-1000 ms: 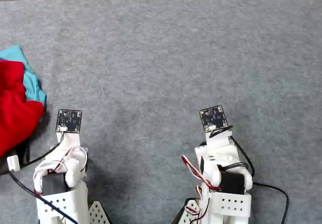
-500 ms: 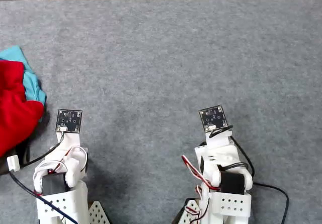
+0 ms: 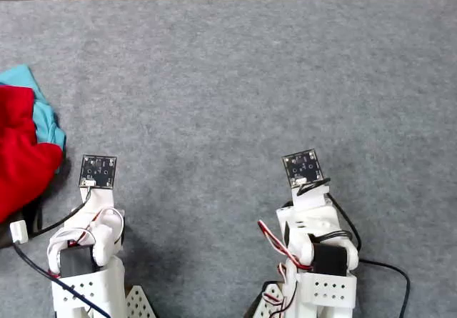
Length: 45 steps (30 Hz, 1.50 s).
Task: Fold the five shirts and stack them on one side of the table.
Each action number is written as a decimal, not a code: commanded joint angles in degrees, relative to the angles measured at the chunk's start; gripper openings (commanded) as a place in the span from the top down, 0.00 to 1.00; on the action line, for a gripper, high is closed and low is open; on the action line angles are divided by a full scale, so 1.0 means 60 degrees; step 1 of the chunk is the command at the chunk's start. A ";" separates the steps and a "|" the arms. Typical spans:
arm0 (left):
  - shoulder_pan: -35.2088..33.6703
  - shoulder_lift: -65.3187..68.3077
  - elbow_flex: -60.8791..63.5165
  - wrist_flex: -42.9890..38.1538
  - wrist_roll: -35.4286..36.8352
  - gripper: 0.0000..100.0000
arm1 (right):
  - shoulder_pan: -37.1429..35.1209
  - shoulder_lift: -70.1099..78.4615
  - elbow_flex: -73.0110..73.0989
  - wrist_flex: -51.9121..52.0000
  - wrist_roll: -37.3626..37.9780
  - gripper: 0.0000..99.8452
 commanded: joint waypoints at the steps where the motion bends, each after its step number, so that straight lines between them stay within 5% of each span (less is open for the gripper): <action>1: 0.0000 -0.0066 0.0132 -0.0132 -0.0059 0.98 | -0.0051 -0.0315 -0.0037 0.0029 0.0044 1.00; 24: -0.0190 -0.0066 -0.0029 -0.0088 -0.0073 0.98 | -0.0051 -0.0315 -0.0037 -0.0073 0.0044 1.00; 27: -0.0982 -0.0066 -0.0952 0.0161 -0.0234 0.98 | -0.0051 -0.0315 -0.0037 -0.0059 0.0044 1.00; 33: -0.3048 -0.0066 -0.3238 0.0440 -0.3385 0.98 | -0.0051 -0.0315 -0.0037 -0.0059 0.0044 1.00; 41: -0.7253 0.0212 -0.6828 0.0425 -0.3048 0.98 | -0.0081 -0.0300 -0.0037 -0.0073 0.0029 1.00; 45: -0.8454 0.2073 -0.9319 0.0425 -0.2813 0.98 | -0.0066 -0.0300 -0.0037 -0.0088 0.0015 1.00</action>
